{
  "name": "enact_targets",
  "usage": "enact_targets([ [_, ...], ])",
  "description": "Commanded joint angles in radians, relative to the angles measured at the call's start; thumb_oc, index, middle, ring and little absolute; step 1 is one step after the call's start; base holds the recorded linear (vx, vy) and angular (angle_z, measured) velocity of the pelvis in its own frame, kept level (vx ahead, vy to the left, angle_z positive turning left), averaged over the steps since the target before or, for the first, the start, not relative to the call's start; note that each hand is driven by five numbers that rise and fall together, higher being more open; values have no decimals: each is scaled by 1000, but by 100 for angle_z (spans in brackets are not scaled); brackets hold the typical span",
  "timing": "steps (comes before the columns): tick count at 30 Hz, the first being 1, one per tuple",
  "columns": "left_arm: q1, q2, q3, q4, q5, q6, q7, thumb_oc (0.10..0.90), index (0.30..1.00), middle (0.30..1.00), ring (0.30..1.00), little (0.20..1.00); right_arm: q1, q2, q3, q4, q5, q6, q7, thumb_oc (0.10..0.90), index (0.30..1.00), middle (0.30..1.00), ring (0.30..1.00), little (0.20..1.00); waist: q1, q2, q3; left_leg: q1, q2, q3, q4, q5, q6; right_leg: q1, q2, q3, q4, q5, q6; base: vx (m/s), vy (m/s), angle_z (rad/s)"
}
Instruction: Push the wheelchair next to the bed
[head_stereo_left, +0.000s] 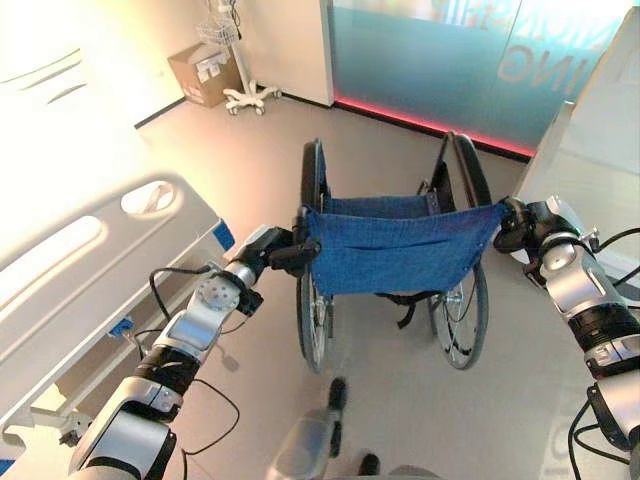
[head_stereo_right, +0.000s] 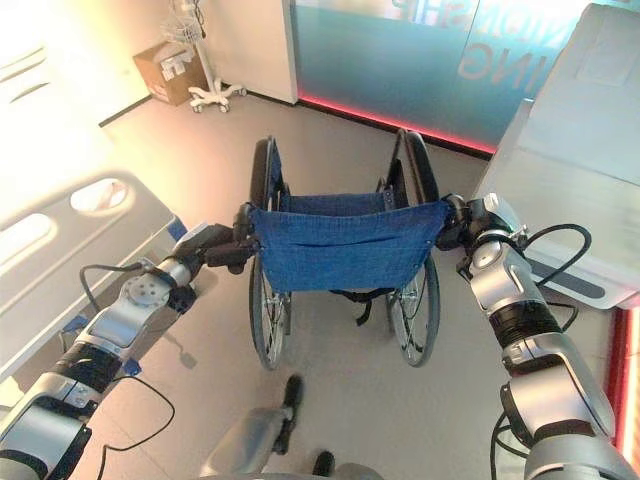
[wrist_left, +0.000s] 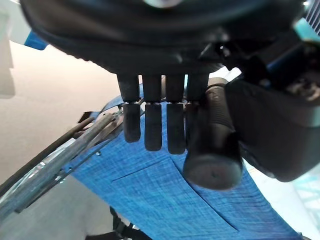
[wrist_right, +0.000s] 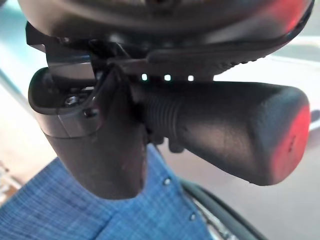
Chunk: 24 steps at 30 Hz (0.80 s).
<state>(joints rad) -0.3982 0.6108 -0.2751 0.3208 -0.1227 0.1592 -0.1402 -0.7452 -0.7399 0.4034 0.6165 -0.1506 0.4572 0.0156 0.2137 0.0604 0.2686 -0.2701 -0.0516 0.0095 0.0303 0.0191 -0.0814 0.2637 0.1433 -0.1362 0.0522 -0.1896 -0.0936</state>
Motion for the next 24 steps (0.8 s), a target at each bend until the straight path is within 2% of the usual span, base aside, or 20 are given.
enact_targets([
  [1,1,99,14,90,136,-15,35,400,300,300,300,300,-19,-4,116,-107,-75,-186,129,400,300,300,300,300,-21,-22,1,0,40,88,74,153,48,-60,-113,-8,151,-25,99,506,251,-68],
  [3,-9,98,5,104,107,-17,43,400,300,300,300,300,18,12,98,-95,-75,-202,124,400,300,300,300,300,-17,-42,-13,-21,34,104,185,62,78,-40,-152,-36,212,-61,108,552,228,-25],
  [5,-7,92,12,103,102,-19,39,400,300,300,300,300,49,21,89,-94,-87,-213,116,400,300,300,300,300,-7,-59,-21,-16,31,104,207,36,94,-22,-177,-52,234,-57,127,457,153,35],
  [6,-5,88,17,90,121,-8,34,400,300,300,300,300,77,34,80,-93,-91,-226,109,400,300,300,300,300,6,-76,-37,16,18,101,179,30,120,-22,-214,-77,320,11,174,409,149,32],
  [7,-5,90,16,86,124,-5,34,400,300,300,300,300,84,35,75,-95,-94,-232,106,400,300,300,300,300,9,-79,-41,24,14,99,169,33,124,-24,-221,-81,339,26,183,492,162,9],
  [8,-8,97,15,74,140,6,31,400,300,300,300,300,101,35,59,-100,-92,-245,98,400,300,300,300,300,18,-90,-53,40,0,94,149,38,135,-23,-238,-88,375,84,206,350,87,0],
  [10,-7,104,3,63,154,24,41,400,300,300,300,300,117,38,46,-101,-79,-252,84,400,300,300,300,300,30,-99,-75,62,-15,80,130,29,148,-40,-268,-101,450,161,222,389,93,-23],
  [12,-9,104,-6,69,155,29,53,400,300,300,300,300,113,47,46,-94,-75,-254,81,400,300,300,300,300,28,-98,-82,86,-22,66,118,18,155,-81,-282,-103,475,194,224,288,47,-7],
  [13,-11,103,-9,72,156,27,56,400,300,300,300,300,111,49,49,-92,-74,-254,79,400,300,300,300,300,27,-97,-82,92,-24,63,116,17,155,-92,-286,-105,467,197,224,321,-29,7],
  [16,-36,105,-26,90,153,20,76,400,300,300,300,300,70,59,83,-81,-60,-244,62,400,300,300,300,300,-3,-76,-68,147,-18,20,99,10,139,-208,-292,-99,315,162,200,269,-114,17],
  [17,-52,109,-33,101,144,14,82,400,300,300,300,300,55,55,90,-81,-55,-243,60,400,300,300,300,300,-21,-70,-60,173,-16,-6,93,2,132,-264,-309,-78,240,191,198,169,-139,39],
  [18,-59,110,-34,103,142,12,83,400,300,300,300,300,49,53,93,-81,-53,-241,58,400,300,300,300,300,-29,-70,-54,180,-18,-15,92,-4,132,-280,-314,-69,220,204,200,143,-177,54],
  [20,-104,118,-41,117,122,7,83,400,300,300,300,300,23,42,103,-78,-52,-238,53,400,300,300,300,300,-68,-77,-29,201,-36,-59,95,-43,135,-366,-332,6,112,284,218,179,-204,55],
  [21,-121,118,-45,124,119,5,80,400,300,300,300,300,16,38,105,-84,-54,-231,51,400,300,300,300,300,-84,-83,-22,208,-46,-83,106,-70,138,-386,-339,44,66,323,230,205,-187,50],
  [22,-127,118,-46,127,118,4,80,400,300,300,300,300,14,37,105,-88,-58,-228,52,400,300,300,300,300,-90,-85,-20,209,-50,-92,111,-79,139,-394,-341,60,53,335,234,379,-314,78],
  [23,-139,117,-49,129,120,2,66,400,300,300,300,300,12,28,101,-119,-66,-196,67,400,300,300,300,300,-107,-97,-20,216,-48,-123,139,-120,132,-404,-363,108,4,375,249,399,-359,96],
  [24,-139,116,-50,128,124,5,63,400,300,300,300,300,14,27,96,-133,-70,-187,75,400,300,300,300,300,-110,-101,-20,217,-42,-132,152,-133,127,-403,-372,119,-3,382,253,387,-351,93],
])
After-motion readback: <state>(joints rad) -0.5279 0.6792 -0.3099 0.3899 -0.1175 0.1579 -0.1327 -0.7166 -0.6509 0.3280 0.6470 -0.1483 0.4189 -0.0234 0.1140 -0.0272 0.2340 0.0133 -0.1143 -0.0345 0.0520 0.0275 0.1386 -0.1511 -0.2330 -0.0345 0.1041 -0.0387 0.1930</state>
